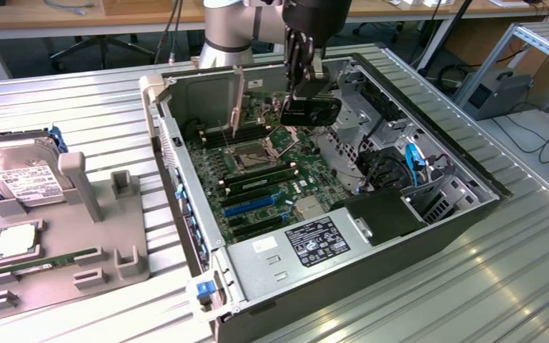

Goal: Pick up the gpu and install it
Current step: 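Insert the gpu into the slot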

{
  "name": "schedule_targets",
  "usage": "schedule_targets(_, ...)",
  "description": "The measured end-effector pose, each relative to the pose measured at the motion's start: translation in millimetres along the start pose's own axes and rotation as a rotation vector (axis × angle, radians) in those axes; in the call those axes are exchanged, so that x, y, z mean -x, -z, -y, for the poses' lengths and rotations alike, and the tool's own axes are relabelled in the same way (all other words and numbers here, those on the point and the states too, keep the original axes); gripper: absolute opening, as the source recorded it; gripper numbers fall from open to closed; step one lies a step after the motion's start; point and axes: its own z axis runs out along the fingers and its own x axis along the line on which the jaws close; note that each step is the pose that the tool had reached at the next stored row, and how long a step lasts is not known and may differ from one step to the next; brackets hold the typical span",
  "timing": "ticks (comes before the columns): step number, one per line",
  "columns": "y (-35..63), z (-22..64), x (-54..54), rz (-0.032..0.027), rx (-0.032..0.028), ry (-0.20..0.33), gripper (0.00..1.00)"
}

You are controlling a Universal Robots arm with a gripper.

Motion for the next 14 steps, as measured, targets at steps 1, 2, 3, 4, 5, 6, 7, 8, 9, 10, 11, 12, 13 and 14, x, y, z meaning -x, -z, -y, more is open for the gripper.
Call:
schedule_targets(1, 0.0, 0.0, 0.0, 0.0001, 0.0001, 0.003, 0.27)
schedule_targets(2, 0.0, 0.0, 0.0, 0.0002, 0.0002, 0.007, 0.27)
schedule_targets(3, 0.0, 0.0, 0.0, 0.0002, 0.0003, 0.011, 0.27)
schedule_targets(4, 0.0, 0.0, 0.0, 0.0003, 0.0004, 0.014, 0.27)
schedule_targets(5, -0.1, 0.0, 0.0, 0.0005, 0.0007, 0.021, 0.27)
schedule_targets(6, -0.1, 0.0, 0.0, 0.0005, 0.0007, 0.025, 0.27)
schedule_targets(7, -0.1, 0.0, 0.0, 0.0006, 0.0009, 0.028, 0.27)
schedule_targets(8, -0.1, 0.0, 0.0, 0.0007, 0.0009, 0.032, 0.27)
schedule_targets(9, -0.1, 0.0, 0.0, 0.0007, 0.0011, 0.035, 0.27)
schedule_targets(10, -0.1, 0.0, 0.0, 0.0008, 0.0012, 0.038, 0.27)
schedule_targets(11, -0.1, 0.0, 0.0, 0.0009, 0.0013, 0.042, 0.27)
schedule_targets(12, -0.1, 0.0, 0.0, 0.0009, 0.0014, 0.046, 0.27)
schedule_targets(13, -0.2, 0.0, 0.0, 0.0010, 0.0015, 0.049, 0.27)
schedule_targets(14, -0.2, 0.0, 0.0, 0.0010, 0.0016, 0.052, 0.27)
